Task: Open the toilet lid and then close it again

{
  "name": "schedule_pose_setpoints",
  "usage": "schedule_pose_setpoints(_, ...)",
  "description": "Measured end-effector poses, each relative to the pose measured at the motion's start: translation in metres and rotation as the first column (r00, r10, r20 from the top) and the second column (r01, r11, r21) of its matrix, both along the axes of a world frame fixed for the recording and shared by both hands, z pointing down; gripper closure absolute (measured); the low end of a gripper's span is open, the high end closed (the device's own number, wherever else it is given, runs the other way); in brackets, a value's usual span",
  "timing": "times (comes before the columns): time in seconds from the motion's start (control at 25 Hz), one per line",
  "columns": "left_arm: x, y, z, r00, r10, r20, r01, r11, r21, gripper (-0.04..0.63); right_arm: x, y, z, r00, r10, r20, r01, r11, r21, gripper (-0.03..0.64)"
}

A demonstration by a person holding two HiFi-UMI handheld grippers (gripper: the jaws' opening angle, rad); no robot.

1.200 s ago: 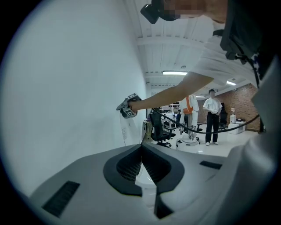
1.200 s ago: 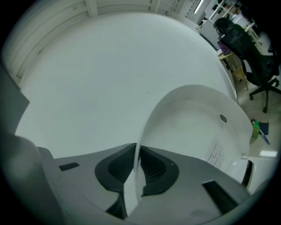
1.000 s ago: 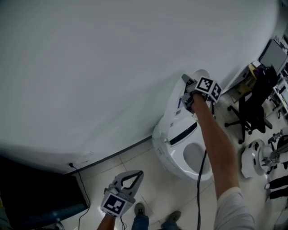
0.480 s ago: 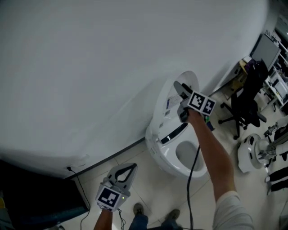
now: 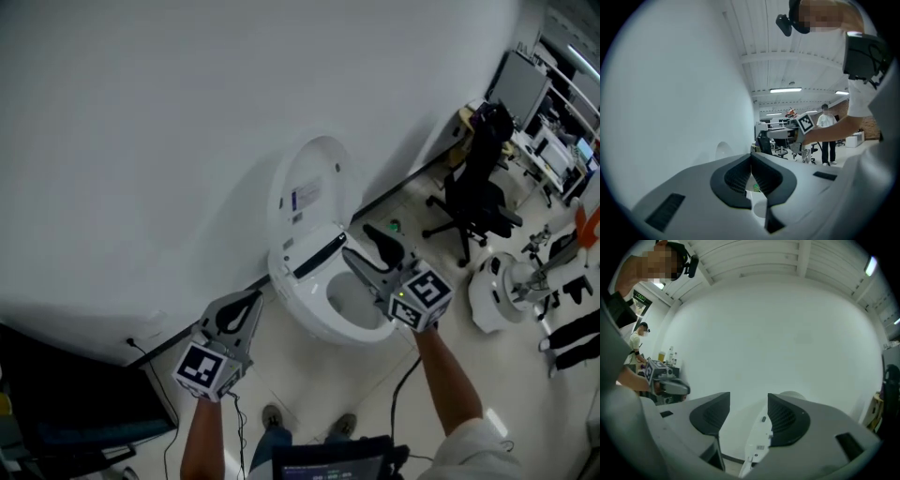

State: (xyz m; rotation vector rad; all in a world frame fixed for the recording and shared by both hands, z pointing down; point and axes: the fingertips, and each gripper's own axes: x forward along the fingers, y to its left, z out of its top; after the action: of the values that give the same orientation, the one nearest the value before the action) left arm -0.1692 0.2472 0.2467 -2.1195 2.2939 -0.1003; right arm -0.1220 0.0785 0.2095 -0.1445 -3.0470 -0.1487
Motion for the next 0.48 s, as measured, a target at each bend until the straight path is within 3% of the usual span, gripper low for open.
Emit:
schedule_pose_setpoints(0.24, 0.076, 0.001, 0.017, 0.995, 0.071, -0.065, -0.075, 0.995, -0.069, 0.595, 0.115, 0.042, 0.067, 0.989, 0.043, -0.141, -0.041, 0.999, 0.012, 0.379)
schedule_pose_setpoints(0.48, 0.116, 0.011, 0.031, 0.989, 0.109, -0.095, -0.119, 0.987, -0.109, 0.595, 0.162, 0.066, 0.106, 0.979, 0.057, -0.194, -0.064, 0.998, -0.029, 0.379)
